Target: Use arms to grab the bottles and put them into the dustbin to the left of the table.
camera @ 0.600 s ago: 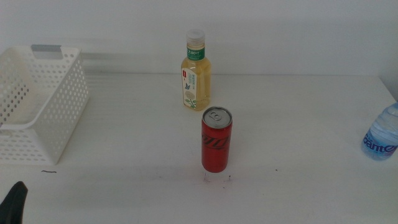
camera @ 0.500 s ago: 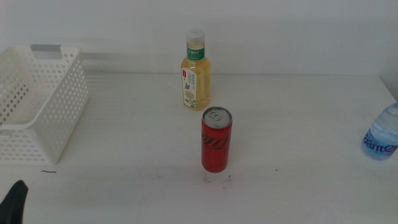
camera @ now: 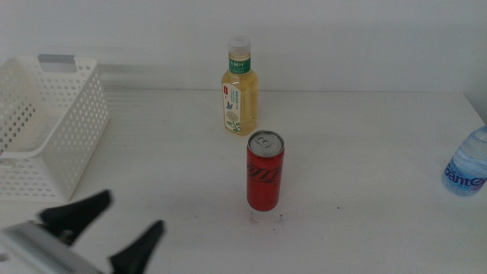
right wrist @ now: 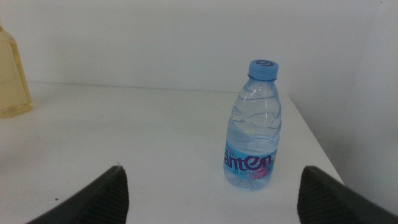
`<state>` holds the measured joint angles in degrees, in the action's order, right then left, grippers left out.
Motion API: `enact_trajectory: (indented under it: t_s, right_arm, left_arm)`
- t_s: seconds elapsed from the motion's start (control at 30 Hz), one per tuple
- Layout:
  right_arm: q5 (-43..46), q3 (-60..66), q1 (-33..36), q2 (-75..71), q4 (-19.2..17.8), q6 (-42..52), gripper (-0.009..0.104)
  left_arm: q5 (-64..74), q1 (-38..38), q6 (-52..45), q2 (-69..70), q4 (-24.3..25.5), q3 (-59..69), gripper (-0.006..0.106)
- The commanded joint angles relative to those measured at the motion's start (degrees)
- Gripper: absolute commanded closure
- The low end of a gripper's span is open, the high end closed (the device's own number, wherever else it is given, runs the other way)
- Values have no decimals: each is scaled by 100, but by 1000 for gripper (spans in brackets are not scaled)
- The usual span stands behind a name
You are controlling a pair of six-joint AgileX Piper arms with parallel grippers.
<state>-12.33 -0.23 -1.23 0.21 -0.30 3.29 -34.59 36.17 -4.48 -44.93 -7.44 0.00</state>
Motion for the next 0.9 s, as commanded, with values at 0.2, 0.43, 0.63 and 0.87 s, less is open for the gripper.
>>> enact_trajectory:
  t_s: [0.2, 0.43, 0.63, 0.87]
  right_arm:
    - [73, 23, 24, -21, -67, 18, 24]
    - [73, 23, 24, -21, -67, 18, 24]
    - [73, 23, 24, -21, -67, 18, 24]
    - [73, 23, 24, -21, -67, 18, 24]
  left_arm:
    - [-2748, 1435, -143, -2417, -986, 0, 10]
    - [-3537, 1491, 199, -3721, -853, 0, 10]
    - [-3537, 1491, 290, -3869, -865, 0, 10]
    - [-3537, 1491, 300, -3869, -736, 0, 10]
